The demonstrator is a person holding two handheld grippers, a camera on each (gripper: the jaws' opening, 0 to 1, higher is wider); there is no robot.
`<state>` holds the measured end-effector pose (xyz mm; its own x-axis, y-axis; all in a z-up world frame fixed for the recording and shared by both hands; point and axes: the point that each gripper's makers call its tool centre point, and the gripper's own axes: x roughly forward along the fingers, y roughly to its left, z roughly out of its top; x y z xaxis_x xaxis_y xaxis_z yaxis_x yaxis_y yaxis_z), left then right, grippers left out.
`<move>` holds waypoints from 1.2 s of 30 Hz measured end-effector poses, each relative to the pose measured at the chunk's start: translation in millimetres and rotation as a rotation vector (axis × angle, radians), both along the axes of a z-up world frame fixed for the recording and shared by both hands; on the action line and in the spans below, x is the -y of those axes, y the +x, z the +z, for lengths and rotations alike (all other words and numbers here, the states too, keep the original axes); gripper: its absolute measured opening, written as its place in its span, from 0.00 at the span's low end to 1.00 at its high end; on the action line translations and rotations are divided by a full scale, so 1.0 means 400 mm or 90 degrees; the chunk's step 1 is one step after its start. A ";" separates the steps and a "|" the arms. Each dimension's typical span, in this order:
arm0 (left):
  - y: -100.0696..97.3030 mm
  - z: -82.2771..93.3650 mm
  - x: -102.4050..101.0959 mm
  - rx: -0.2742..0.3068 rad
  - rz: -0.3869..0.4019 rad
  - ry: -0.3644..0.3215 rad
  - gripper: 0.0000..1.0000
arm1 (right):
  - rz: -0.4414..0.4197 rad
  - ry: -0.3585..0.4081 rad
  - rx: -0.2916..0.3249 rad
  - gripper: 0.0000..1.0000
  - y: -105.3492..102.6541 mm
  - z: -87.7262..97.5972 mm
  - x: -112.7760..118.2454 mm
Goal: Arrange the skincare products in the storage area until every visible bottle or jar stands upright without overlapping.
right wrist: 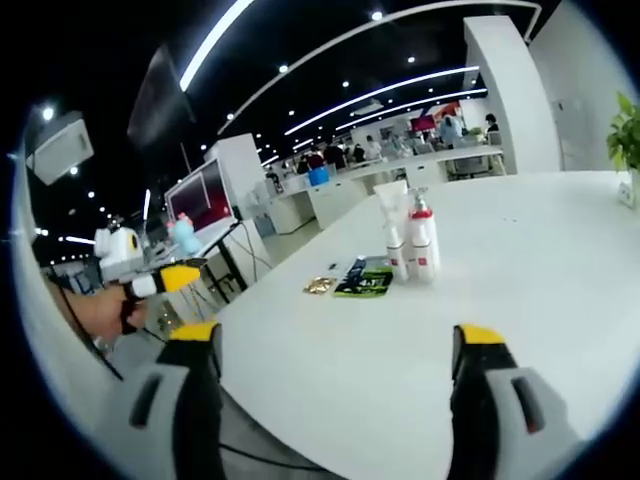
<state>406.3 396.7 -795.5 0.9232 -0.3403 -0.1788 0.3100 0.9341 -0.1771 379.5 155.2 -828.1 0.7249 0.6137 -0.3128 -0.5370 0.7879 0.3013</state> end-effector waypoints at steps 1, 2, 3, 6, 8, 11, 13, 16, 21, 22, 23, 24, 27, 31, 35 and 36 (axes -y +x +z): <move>0.002 0.004 0.006 0.002 0.000 -0.007 1.00 | 0.000 0.000 0.000 0.97 0.000 0.000 0.000; 0.004 0.006 0.009 0.003 0.000 -0.009 1.00 | -0.001 0.000 0.000 0.97 0.000 0.000 0.001; 0.006 0.005 0.015 0.005 -0.001 -0.006 1.00 | -0.001 0.000 0.001 0.97 0.000 0.000 0.001; 0.004 -0.020 0.034 -0.005 -0.013 0.018 1.00 | -0.002 0.000 0.000 0.96 0.000 0.000 0.004; 0.000 -0.030 0.039 -0.008 -0.021 0.033 1.00 | -0.002 -0.001 -0.001 0.96 0.000 -0.001 0.004; -0.003 -0.028 0.033 -0.003 -0.021 0.032 1.00 | 0.003 -0.005 -0.003 0.96 0.000 -0.004 0.001; -0.003 -0.032 0.023 -0.005 -0.015 0.031 1.00 | 0.007 -0.009 -0.005 0.96 0.000 -0.007 -0.003; -0.001 -0.034 0.010 -0.008 -0.003 0.024 1.00 | 0.010 -0.014 -0.006 0.96 -0.001 -0.010 -0.005; -0.002 -0.036 0.009 -0.008 0.000 0.026 1.00 | 0.009 -0.015 -0.009 0.96 0.000 -0.013 -0.004; -0.003 -0.035 0.011 -0.008 -0.001 0.027 1.00 | 0.009 -0.015 -0.009 0.96 0.000 -0.012 -0.003; -0.005 -0.036 0.014 -0.008 -0.004 0.030 1.00 | 0.008 -0.015 -0.007 0.96 0.001 -0.012 -0.003; -0.006 -0.036 0.017 -0.006 -0.008 0.032 1.00 | 0.008 -0.016 -0.007 0.96 0.001 -0.012 -0.002; -0.007 -0.038 0.022 -0.008 -0.013 0.039 1.00 | 0.007 -0.019 -0.005 0.96 0.000 -0.013 -0.001; -0.008 -0.042 0.021 -0.013 -0.013 0.040 1.00 | 0.006 -0.021 -0.006 0.96 -0.001 -0.014 0.002; -0.006 -0.045 0.010 -0.018 -0.006 0.034 1.00 | 0.003 -0.019 -0.009 0.96 -0.001 -0.016 0.004; -0.005 -0.045 0.006 -0.020 -0.002 0.029 1.00 | 0.002 -0.020 -0.011 0.95 -0.001 -0.017 0.006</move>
